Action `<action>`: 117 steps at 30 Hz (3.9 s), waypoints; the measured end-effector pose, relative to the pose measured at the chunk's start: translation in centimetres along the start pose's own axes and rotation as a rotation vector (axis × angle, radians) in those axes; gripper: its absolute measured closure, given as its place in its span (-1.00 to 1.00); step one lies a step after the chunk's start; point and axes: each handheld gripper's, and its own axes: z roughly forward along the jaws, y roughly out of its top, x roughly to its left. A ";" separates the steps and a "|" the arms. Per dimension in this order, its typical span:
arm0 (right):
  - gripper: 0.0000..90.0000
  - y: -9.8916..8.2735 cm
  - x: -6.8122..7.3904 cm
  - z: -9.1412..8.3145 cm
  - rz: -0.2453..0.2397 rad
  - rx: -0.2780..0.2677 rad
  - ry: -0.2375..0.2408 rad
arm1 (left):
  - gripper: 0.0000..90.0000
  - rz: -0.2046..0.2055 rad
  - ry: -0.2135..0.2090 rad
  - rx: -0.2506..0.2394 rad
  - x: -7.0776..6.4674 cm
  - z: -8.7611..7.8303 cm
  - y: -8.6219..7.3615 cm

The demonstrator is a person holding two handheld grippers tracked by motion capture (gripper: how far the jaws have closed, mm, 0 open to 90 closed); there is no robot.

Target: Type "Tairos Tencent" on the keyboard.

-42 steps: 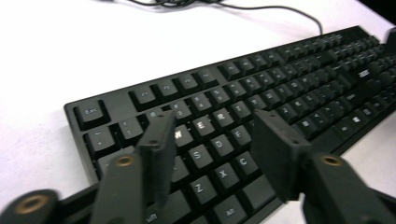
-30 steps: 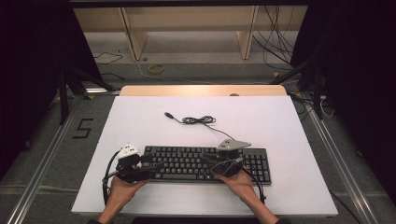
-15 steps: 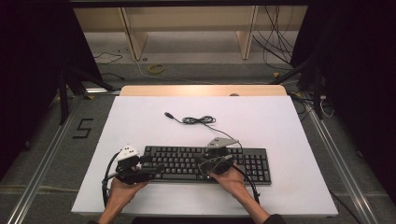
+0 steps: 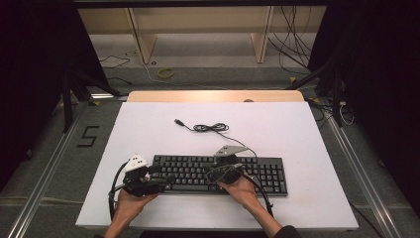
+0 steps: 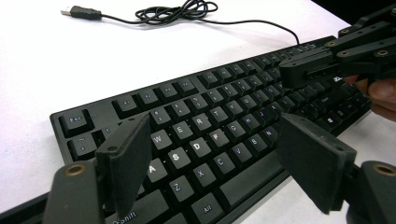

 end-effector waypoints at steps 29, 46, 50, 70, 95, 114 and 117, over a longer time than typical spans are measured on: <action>1.00 0.0 -0.2 1.5 -0.002 0.068 -0.014 | -0.47 0.009 -0.001 -0.006 -0.2 0.0 -0.1; 1.00 0.1 -0.5 2.1 -0.002 0.077 -0.056 | -0.47 0.010 0.000 -0.006 -0.2 0.0 -0.1; 1.00 0.1 -0.4 2.3 -0.011 0.084 -0.062 | -0.47 0.010 0.001 -0.006 -0.1 0.0 -0.1; 0.81 0.4 -0.7 0.4 0.032 0.005 -0.041 | -0.40 0.003 0.024 0.007 0.3 0.2 -0.1; -0.31 -1.6 -0.8 -4.3 0.027 -0.100 -0.011 | 0.84 0.057 0.017 0.094 0.0 3.3 1.3; -0.34 -2.5 -0.5 -5.6 0.026 -0.111 -0.006 | 0.98 0.077 0.037 0.172 -0.5 6.0 2.1; -0.34 -2.5 -0.4 -5.7 0.025 -0.111 -0.005 | 0.98 0.074 0.041 0.179 -0.5 6.1 2.0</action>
